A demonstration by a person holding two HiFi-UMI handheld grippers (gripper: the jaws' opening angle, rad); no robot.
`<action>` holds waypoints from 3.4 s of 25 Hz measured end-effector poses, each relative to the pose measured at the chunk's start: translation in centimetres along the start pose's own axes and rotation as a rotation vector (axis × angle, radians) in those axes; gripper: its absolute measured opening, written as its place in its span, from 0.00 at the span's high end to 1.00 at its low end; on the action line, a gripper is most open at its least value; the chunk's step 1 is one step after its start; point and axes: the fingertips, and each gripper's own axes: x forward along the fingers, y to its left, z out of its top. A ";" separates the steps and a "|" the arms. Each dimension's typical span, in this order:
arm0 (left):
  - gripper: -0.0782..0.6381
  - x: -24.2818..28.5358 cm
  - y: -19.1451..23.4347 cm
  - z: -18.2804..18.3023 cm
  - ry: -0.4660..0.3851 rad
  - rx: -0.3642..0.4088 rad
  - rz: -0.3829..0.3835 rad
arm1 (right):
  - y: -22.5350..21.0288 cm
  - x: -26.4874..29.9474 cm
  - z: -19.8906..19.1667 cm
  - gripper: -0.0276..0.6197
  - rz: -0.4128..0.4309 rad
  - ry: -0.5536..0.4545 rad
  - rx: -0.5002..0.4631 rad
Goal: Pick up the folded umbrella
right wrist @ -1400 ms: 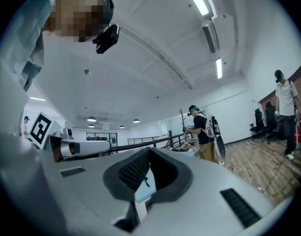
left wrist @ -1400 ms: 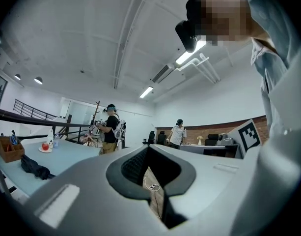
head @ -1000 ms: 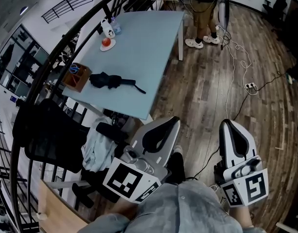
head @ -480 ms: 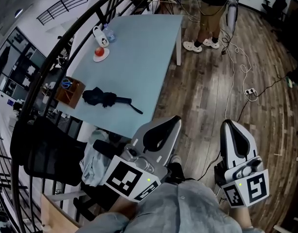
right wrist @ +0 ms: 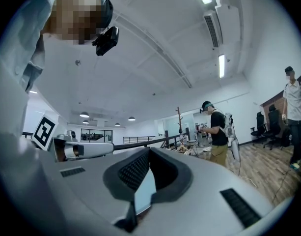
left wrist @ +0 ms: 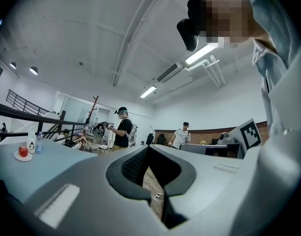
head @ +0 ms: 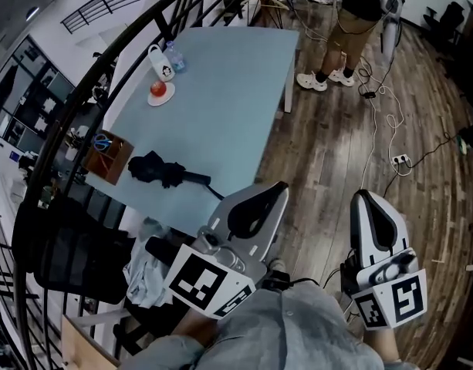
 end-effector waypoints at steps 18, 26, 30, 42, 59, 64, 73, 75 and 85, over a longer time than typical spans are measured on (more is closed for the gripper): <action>0.88 0.0 5.0 -0.8 -0.006 -0.009 0.147 | 0.1 6.0 -1.4 0.96 0.127 0.014 0.012; 0.88 2.2 8.0 -0.8 -0.015 0.000 0.288 | -1.5 11.1 -1.8 0.96 0.269 0.018 0.004; 0.88 4.1 9.3 -0.5 -0.022 0.006 0.354 | -3.2 13.7 -1.3 0.96 0.336 0.007 0.014; 0.88 8.0 12.8 0.9 -0.104 -0.009 0.670 | -7.1 20.6 -1.2 0.96 0.601 0.025 0.043; 0.88 5.5 11.5 0.2 -0.138 0.023 1.133 | -4.6 23.7 -1.8 0.96 1.027 0.023 0.063; 0.88 3.3 11.1 0.2 -0.126 0.044 1.228 | -2.4 23.9 -1.9 0.96 1.104 0.012 0.086; 0.88 0.9 13.3 0.2 -0.153 0.056 1.305 | -0.9 25.7 -2.3 0.96 1.119 0.004 0.078; 0.88 0.4 14.3 0.0 -0.152 0.046 1.316 | -0.5 26.3 -2.5 0.96 1.122 0.009 0.071; 0.88 -1.8 19.6 0.2 -0.127 0.008 1.332 | 2.7 30.1 -3.1 0.96 1.128 0.039 0.055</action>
